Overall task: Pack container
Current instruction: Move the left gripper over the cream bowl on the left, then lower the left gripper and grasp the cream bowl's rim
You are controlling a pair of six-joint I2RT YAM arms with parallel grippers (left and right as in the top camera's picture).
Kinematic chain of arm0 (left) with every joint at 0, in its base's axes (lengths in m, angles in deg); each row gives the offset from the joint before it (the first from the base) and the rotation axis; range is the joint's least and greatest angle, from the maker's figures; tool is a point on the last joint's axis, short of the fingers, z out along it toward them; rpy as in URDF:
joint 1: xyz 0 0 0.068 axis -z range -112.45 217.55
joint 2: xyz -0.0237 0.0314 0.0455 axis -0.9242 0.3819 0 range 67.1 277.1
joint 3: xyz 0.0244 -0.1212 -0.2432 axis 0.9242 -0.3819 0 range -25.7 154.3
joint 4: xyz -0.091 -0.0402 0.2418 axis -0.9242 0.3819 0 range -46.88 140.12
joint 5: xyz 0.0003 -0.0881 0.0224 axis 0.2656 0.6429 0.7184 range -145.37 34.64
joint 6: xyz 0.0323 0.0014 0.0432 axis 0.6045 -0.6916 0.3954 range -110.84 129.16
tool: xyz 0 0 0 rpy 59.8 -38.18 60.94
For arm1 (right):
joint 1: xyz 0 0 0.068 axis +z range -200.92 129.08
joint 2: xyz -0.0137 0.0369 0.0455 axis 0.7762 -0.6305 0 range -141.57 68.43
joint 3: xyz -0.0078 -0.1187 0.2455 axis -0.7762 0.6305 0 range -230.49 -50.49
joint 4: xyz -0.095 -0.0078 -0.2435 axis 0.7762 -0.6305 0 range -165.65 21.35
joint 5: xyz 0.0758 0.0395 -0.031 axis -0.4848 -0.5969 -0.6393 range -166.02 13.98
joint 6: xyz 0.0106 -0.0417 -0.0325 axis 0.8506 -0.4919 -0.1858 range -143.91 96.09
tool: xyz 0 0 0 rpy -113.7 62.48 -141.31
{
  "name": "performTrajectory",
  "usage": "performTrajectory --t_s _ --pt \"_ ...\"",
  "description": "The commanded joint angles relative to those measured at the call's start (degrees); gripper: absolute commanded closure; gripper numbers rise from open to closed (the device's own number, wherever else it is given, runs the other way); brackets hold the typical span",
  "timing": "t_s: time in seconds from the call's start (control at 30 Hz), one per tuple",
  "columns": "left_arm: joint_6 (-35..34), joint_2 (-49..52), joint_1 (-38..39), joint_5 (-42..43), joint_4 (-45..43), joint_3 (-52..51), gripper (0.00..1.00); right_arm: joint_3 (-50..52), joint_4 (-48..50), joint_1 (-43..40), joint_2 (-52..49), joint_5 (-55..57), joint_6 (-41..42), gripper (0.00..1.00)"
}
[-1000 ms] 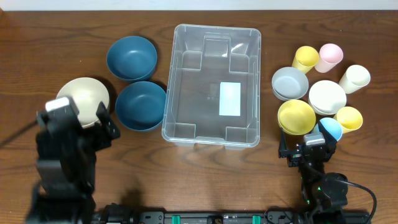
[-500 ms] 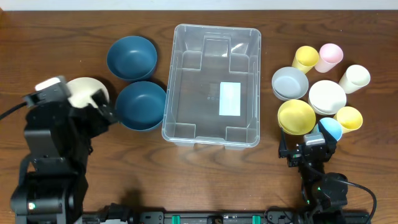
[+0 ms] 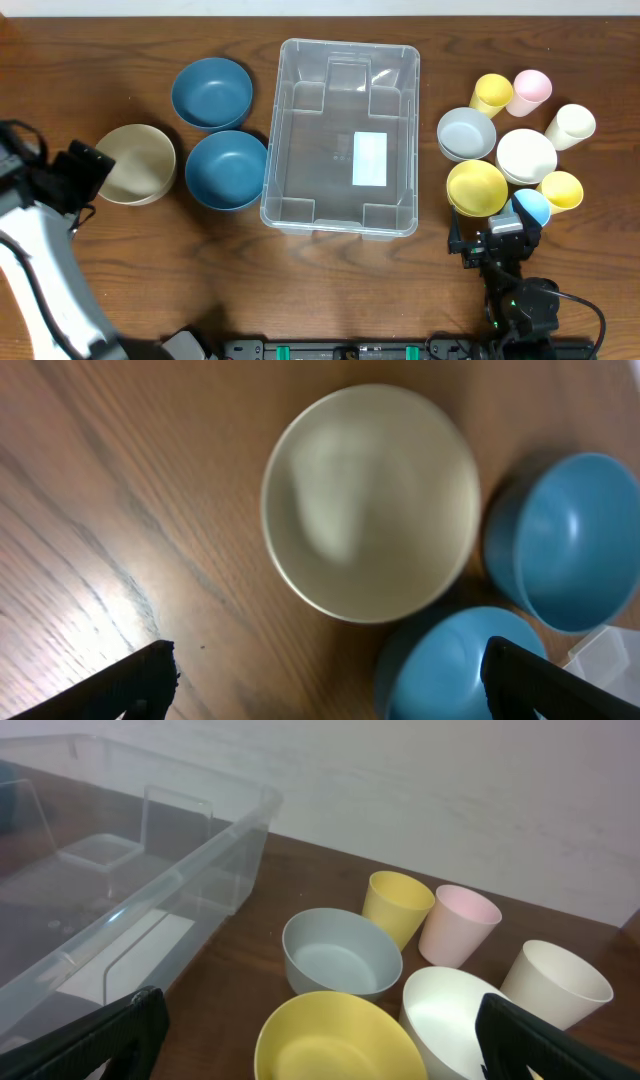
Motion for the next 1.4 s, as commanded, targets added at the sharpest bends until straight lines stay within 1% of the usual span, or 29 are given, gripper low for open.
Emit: performTrajectory --t_s 0.0,0.03,0.17,0.27,0.4,0.53,0.67,0.9,0.97,1.1,1.27,1.37 --pt "1.53 4.74 -3.67 7.89 0.11 0.7 0.03 0.2 -0.07 0.2 0.11 0.59 -0.61 0.01" --pt "1.64 6.03 -4.02 7.89 -0.15 0.7 0.04 0.2 -0.07 0.2 0.11 0.59 -0.61 0.01" --pt "2.34 10.19 -3.72 7.91 -1.97 0.68 0.12 0.2 -0.07 0.2 0.11 0.59 -0.61 0.01" --pt "2.34 11.89 -3.1 7.34 -3.17 0.68 0.17 0.2 -0.07 0.2 0.11 0.59 -0.61 0.01" --pt "0.44 13.18 -2.99 0.9 -3.78 0.63 0.17 0.2 -0.07 0.2 0.11 0.59 -0.61 0.01" --pt "0.15 14.75 -2.64 0.28 -4.55 0.57 0.17 0.2 -0.04 0.2 0.11 0.59 -0.61 0.01" --pt "0.17 16.9 -0.92 -0.09 -4.87 0.42 0.22 0.2 -0.07 0.2 0.11 0.59 -0.61 0.01" --pt "-0.28 20.61 2.03 -6.36 -8.13 0.31 0.23 0.2 -0.07 0.2 0.11 0.59 -0.61 0.01" --pt "-0.46 21.2 2.01 -6.32 -8.87 0.31 0.25 0.2 -0.07 0.2 0.11 0.59 -0.61 0.01" --pt "-0.48 22.23 2.03 -6.32 -9.88 0.31 0.26 0.2 -0.07 0.2 0.11 0.59 -0.61 0.01" --pt "-0.46 24.57 2.03 -6.32 -10.56 0.31 0.3 0.2 -0.07 0.2 0.11 0.59 -0.61 0.01" --pt "-0.44 26.14 2.05 -6.34 -11.58 0.31 0.34 0.2 -0.07 0.2 0.11 0.59 -0.61 0.01"
